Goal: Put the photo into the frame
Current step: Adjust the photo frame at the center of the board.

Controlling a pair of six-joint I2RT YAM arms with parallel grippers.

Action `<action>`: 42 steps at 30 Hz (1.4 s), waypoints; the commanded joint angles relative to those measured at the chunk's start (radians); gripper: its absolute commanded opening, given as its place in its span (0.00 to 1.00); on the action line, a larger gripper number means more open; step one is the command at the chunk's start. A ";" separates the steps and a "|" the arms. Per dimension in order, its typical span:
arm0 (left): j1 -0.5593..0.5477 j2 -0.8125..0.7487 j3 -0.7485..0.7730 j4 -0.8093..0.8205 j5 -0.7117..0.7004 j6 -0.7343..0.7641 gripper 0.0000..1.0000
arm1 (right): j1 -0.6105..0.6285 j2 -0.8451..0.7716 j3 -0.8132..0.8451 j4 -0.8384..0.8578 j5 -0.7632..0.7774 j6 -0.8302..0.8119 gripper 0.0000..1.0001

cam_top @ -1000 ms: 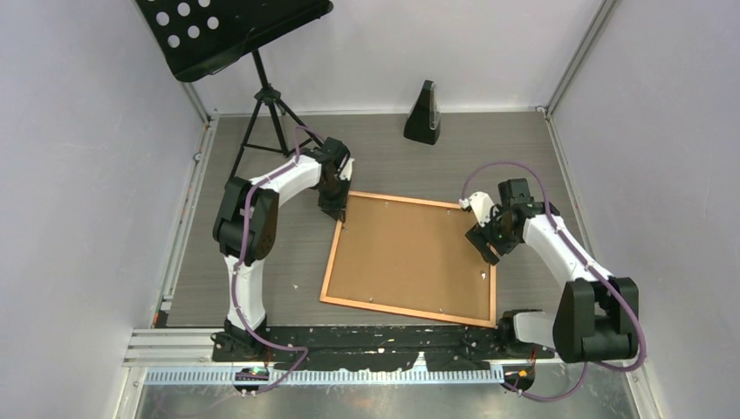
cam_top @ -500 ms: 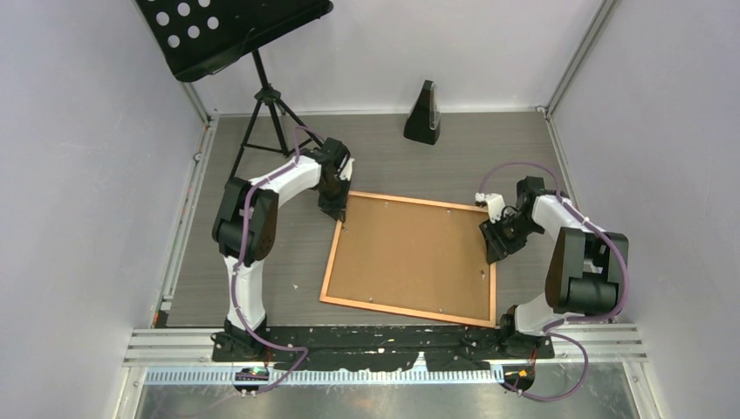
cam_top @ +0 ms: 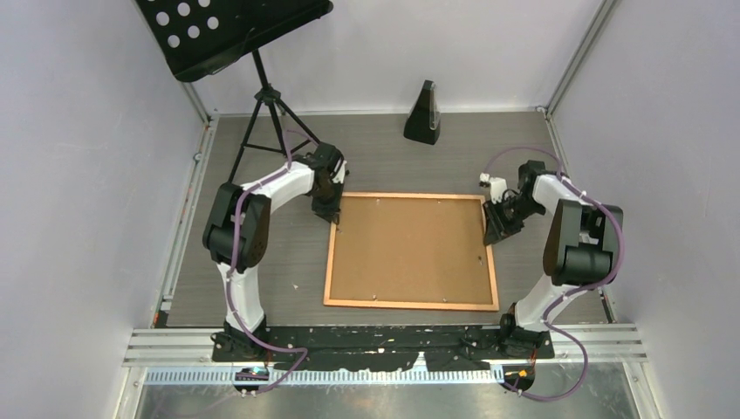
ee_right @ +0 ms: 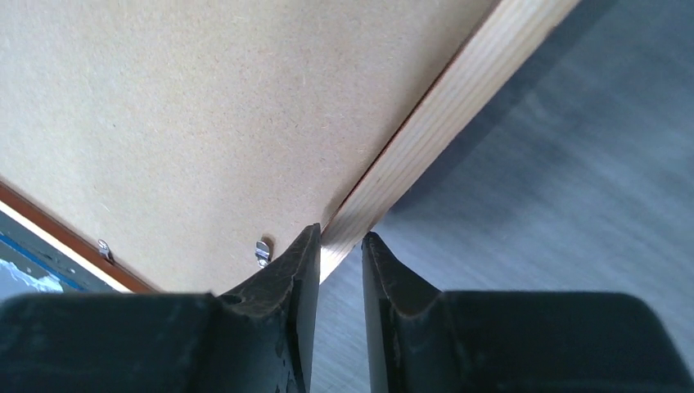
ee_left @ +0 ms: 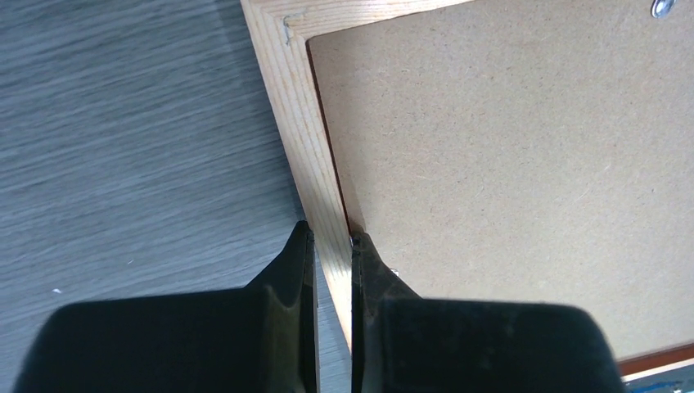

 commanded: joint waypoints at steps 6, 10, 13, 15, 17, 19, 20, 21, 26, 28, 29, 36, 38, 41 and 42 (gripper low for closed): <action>0.008 -0.099 -0.076 0.051 -0.068 0.078 0.00 | 0.058 0.105 0.205 0.184 -0.006 0.083 0.14; 0.008 -0.096 -0.082 0.058 -0.063 0.073 0.00 | 0.080 0.113 0.234 0.211 0.006 0.118 0.36; 0.008 -0.097 -0.077 0.056 -0.058 0.066 0.00 | 0.081 0.078 0.202 0.214 0.022 0.118 0.48; 0.008 -0.092 -0.073 0.055 -0.052 0.061 0.00 | 0.079 0.013 0.162 0.214 0.041 0.112 0.54; 0.006 -0.086 -0.069 0.052 -0.047 0.054 0.00 | 0.079 -0.039 0.125 0.200 0.050 0.105 0.55; 0.007 -0.079 -0.067 0.048 -0.045 0.042 0.00 | 0.079 -0.081 0.094 0.167 0.057 0.098 0.56; 0.007 -0.078 -0.068 0.047 -0.043 0.035 0.00 | 0.079 -0.092 0.085 0.160 0.060 0.096 0.56; 0.007 -0.078 -0.070 0.048 -0.043 0.024 0.00 | 0.079 -0.115 0.065 0.151 0.067 0.095 0.56; 0.009 -0.116 -0.131 0.081 -0.048 -0.040 0.00 | 0.080 -0.180 0.020 0.143 0.087 0.096 0.56; 0.015 -0.129 -0.151 0.092 -0.049 -0.065 0.00 | 0.079 -0.190 0.020 0.137 0.082 0.102 0.56; 0.021 -0.130 -0.159 0.095 -0.049 -0.083 0.00 | 0.078 -0.192 0.020 0.134 0.077 0.104 0.56; 0.110 -0.145 -0.208 0.121 -0.027 -0.140 0.00 | 0.079 -0.166 -0.005 0.127 0.062 0.113 0.56; 0.136 -0.156 -0.227 0.135 -0.018 -0.150 0.00 | 0.079 -0.144 -0.009 0.131 0.051 0.116 0.56; 0.157 -0.167 -0.238 0.143 -0.006 -0.155 0.00 | 0.082 -0.106 -0.006 0.140 0.026 0.128 0.56; 0.161 -0.171 -0.240 0.144 -0.006 -0.157 0.00 | 0.085 -0.084 -0.003 0.141 0.010 0.131 0.56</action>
